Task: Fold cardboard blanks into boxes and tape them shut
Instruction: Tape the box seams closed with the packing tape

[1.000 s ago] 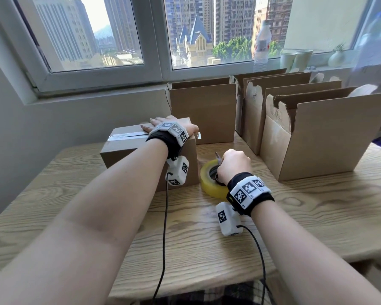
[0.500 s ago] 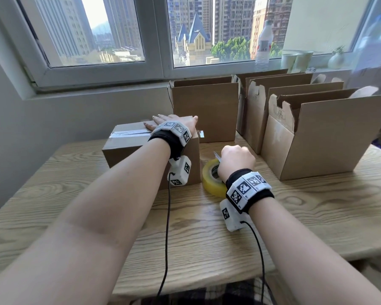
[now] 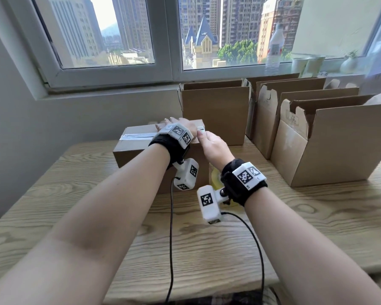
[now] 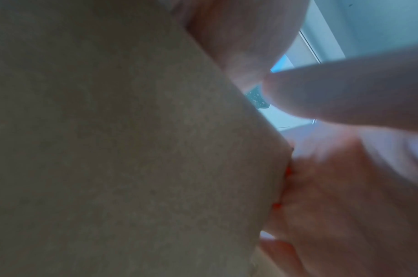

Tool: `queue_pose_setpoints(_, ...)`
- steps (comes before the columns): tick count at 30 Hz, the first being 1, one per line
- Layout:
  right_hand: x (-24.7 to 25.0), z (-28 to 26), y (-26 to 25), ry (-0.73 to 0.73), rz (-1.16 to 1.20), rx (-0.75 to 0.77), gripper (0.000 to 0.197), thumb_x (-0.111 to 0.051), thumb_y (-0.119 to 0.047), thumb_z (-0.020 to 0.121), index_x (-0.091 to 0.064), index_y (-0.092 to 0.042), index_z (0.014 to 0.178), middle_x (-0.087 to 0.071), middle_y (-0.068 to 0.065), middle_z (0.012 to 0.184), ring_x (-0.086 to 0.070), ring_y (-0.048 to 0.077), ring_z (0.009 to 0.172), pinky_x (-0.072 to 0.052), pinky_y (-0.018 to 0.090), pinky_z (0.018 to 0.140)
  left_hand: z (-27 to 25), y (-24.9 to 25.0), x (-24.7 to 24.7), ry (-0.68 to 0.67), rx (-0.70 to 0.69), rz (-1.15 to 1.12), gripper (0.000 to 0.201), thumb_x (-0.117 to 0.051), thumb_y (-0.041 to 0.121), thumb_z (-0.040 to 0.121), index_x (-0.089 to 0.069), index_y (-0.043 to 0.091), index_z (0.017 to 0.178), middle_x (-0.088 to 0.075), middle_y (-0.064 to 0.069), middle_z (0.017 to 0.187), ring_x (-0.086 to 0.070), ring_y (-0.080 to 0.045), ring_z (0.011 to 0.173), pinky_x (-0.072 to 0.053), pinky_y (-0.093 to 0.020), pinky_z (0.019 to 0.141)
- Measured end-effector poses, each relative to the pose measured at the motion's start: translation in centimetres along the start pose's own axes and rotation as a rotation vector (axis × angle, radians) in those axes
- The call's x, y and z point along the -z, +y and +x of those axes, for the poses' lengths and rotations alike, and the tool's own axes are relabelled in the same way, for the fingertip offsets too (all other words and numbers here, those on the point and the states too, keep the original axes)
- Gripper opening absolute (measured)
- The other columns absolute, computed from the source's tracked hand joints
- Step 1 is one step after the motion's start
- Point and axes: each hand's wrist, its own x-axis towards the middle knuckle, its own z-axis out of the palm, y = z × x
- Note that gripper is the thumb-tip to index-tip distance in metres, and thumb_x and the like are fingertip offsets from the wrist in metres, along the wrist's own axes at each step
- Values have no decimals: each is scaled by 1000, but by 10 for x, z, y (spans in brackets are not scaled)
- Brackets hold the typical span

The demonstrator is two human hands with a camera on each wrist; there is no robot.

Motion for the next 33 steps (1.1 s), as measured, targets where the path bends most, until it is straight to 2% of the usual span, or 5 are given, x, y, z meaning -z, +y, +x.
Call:
queue_pose_setpoints(7,4,14,1,-15,3,-93,50,-40,-39,105,-56,-4,73,-61,15,87,-54,31,87,-40,36,82,-25,-24,19,115,-102,-107,36,-39,17,103,-57,8,133,-56,-10,137,-52,-28,126,-41,-34,103)
queue_pose_setpoints(11,0,18,9,10,64,-119,52,-50,-35,99,-64,14,90,-68,18,88,-63,36,90,-47,52,91,-37,-77,14,175,-82,-154,43,-38,39,104,-50,19,139,-51,-7,144,-47,-28,131,-37,-36,107)
queue_pose_setpoints(16,-1,8,-13,16,-52,-238,40,-41,-23,104,-62,9,115,-63,23,117,-56,41,111,-42,37,88,-49,-128,10,114,244,-227,75,-30,65,96,-21,18,154,-18,-17,160,-27,-41,143,-23,-49,116)
queue_pose_setpoints(22,-5,14,-56,36,-90,-424,81,-60,-61,88,-45,-4,143,-51,14,143,-50,33,128,-39,35,99,-54,-139,18,35,296,-366,94,-53,74,82,-41,4,144,-47,-17,144,-47,-37,129,-39,-40,106)
queue_pose_setpoints(33,-13,9,-57,154,-232,-439,62,-71,-53,82,-58,-11,125,-62,10,128,-61,30,111,-42,31,78,-79,-137,21,81,340,-581,88,-65,62,83,-38,6,145,-46,-14,146,-47,-33,130,-38,-34,95)
